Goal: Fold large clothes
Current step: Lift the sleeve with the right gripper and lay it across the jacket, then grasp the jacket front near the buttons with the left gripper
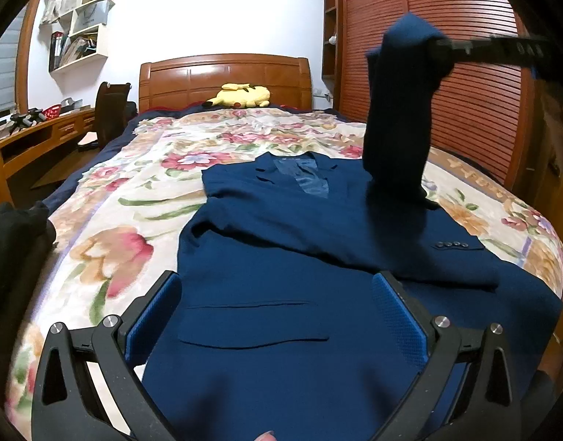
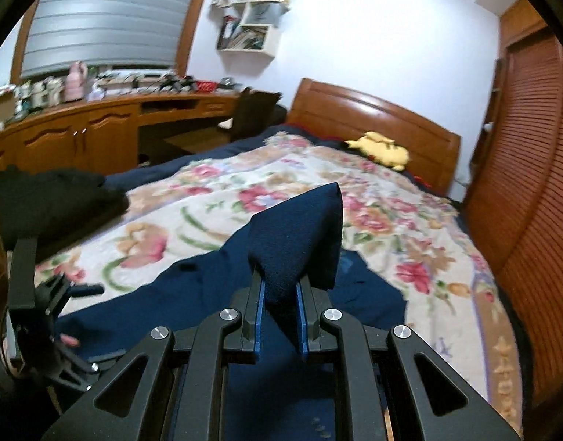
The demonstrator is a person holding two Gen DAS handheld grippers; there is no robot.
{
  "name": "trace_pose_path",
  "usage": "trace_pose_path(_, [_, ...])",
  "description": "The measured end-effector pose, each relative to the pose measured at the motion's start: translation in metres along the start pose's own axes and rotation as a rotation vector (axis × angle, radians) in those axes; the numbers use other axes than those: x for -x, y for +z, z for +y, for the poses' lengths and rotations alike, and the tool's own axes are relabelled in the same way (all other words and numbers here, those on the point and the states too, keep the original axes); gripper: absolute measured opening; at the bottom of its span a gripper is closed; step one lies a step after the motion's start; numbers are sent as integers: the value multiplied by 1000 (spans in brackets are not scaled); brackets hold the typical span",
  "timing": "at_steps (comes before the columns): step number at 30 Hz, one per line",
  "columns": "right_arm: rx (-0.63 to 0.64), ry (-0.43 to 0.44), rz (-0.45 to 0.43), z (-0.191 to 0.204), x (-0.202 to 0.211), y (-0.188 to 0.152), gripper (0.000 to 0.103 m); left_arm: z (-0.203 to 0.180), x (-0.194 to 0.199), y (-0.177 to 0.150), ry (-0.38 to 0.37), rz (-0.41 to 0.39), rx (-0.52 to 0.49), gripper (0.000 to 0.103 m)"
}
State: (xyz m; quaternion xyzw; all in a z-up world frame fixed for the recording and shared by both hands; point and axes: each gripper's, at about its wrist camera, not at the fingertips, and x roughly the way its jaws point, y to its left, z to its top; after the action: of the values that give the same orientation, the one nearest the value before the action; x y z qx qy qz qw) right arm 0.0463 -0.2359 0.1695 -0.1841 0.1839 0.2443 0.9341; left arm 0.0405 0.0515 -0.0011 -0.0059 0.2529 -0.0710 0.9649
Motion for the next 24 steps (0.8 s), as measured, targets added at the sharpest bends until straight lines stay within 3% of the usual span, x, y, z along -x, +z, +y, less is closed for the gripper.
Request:
trace_pose_path(11, [-41,119,121,-3,-35,-19,15,6,1,0,10,-1,3,103])
trace_pose_path(13, [-51,139,134,0,-43,-16,27,6,0,0,11,-1,4,103])
trace_pose_path(15, [-50,140,150,4,-44,-18,46,6,0,0,11,0,3,103])
trace_pose_path(17, [-55,138,137,5,-39,-19,54,6,0,0,11,2,2,103])
trace_pose_path(19, [-66,144,131,3,-37,-21,55,6,0,0,10,3,1,103])
trace_pose_path(24, [-73,61,156,-5,-42,-43,55,4,-2,0,5,9,-3,103])
